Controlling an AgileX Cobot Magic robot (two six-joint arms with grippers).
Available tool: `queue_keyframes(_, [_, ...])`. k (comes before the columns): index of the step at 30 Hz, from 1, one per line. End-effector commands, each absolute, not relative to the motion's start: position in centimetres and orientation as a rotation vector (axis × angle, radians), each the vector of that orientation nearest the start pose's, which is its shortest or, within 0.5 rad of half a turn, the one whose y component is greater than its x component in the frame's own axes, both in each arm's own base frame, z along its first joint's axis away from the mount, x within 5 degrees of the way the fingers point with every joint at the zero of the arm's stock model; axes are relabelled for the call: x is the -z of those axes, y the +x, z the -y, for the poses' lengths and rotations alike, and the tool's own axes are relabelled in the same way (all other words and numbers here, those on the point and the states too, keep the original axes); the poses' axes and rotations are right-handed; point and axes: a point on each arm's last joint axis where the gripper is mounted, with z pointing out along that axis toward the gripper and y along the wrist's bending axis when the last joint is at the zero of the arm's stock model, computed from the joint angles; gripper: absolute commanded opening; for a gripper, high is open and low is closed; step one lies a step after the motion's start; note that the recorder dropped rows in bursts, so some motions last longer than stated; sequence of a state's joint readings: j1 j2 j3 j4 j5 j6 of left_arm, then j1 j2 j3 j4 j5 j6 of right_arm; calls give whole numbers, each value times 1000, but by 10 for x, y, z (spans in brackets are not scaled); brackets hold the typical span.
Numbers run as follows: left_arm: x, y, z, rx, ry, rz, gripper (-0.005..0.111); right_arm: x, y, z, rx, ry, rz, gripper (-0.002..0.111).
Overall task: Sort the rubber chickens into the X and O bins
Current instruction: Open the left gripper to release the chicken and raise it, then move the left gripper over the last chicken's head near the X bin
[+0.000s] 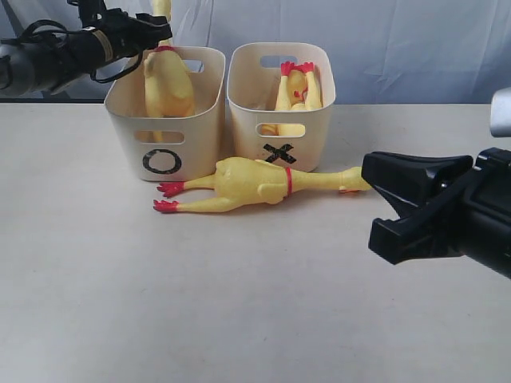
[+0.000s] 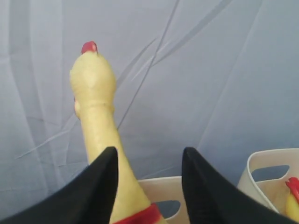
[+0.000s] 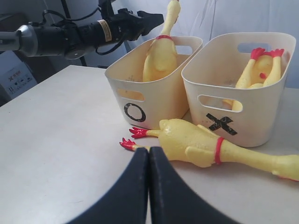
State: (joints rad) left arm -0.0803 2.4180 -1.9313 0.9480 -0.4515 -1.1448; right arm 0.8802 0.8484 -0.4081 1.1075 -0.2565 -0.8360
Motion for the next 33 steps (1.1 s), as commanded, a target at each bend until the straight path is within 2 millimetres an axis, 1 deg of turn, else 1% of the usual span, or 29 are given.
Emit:
queue_keyframes(1, [-223, 552, 69, 462, 249, -1679, 43, -274, 124, -118, -600, -408, -1793, -1])
queue_keyframes(2, [-230, 550, 69, 450, 281, -1675, 43, -274, 124, -118, -600, -408, -1793, -1])
queue_keyframes(3, [-244, 545, 68, 428, 330, -1669, 43, -274, 124, -118, -599, -409, -1792, -1])
queue_keyframes(4, [-253, 542, 68, 422, 376, -1657, 43, -274, 124, -118, -599, -409, -1792, -1])
queue_keyframes(5, [-269, 534, 71, 419, 479, -1630, 42, -274, 124, -118, -599, -409, -1792, -1])
queue_keyframes(7, [-283, 523, 76, 395, 637, -1632, 42, -274, 124, -118, -597, -407, -1790, -1])
queue_keyframes(8, [-285, 519, 78, 384, 696, -1648, 42, -274, 124, -118, -597, -407, -1790, -1])
queue_keyframes(9, [-290, 514, 79, 383, 721, -1673, 37, -274, 124, -118, -597, -407, -1790, -1])
queue_keyframes(10, [-293, 511, 81, 421, 721, -1676, 33, -274, 124, -118, -597, -407, -1790, -1])
queue_keyframes(12, [-300, 500, 83, 464, 755, -1668, 31, -274, 124, -118, -597, -407, -1790, -1])
queue_keyframes(15, [-297, 491, 83, 481, 750, -1696, 31, -274, 124, -118, -598, -409, -1791, -1])
queue_keyframes(16, [-293, 485, 83, 496, 749, -1719, 28, -274, 124, -118, -598, -409, -1791, -1])
queue_keyframes(19, [-289, 473, 83, 520, 763, -1743, 17, -274, 124, -118, -598, -409, -1791, -1])
queue_keyframes(20, [-289, 465, 83, 516, 785, -1747, 13, -274, 124, -118, -600, -410, -1792, -1])
queue_keyframes(23, [-297, 447, 84, 528, 805, -1742, 13, -273, 123, -119, -612, -425, -1801, -1])
queue_keyframes(25, [-301, 433, 86, 553, 851, -1727, 7, -272, 122, -120, -619, -434, -1807, -1])
queue_keyframes(26, [-302, 423, 87, 571, 884, -1717, 0, -272, 122, -120, -624, -440, -1811, -1])
queue_keyframes(27, [-302, 419, 88, 588, 891, -1720, 0, -272, 122, -121, -626, -443, -1812, -1])
queue_keyframes(29, [-298, 401, 96, 595, 934, -1724, 0, -272, 122, -121, -626, -443, -1812, -1])
queue_keyframes(30, [-295, 396, 100, 593, 960, -1718, 0, -272, 122, -121, -626, -443, -1812, -1])
queue_keyframes(32, [-288, 382, 113, 590, 1031, -1705, 0, -272, 122, -121, -625, -445, -1811, -1])
queue_keyframes(33, [-282, 373, 125, 607, 1071, -1703, 0, -272, 122, -120, -613, -452, -1801, -1])
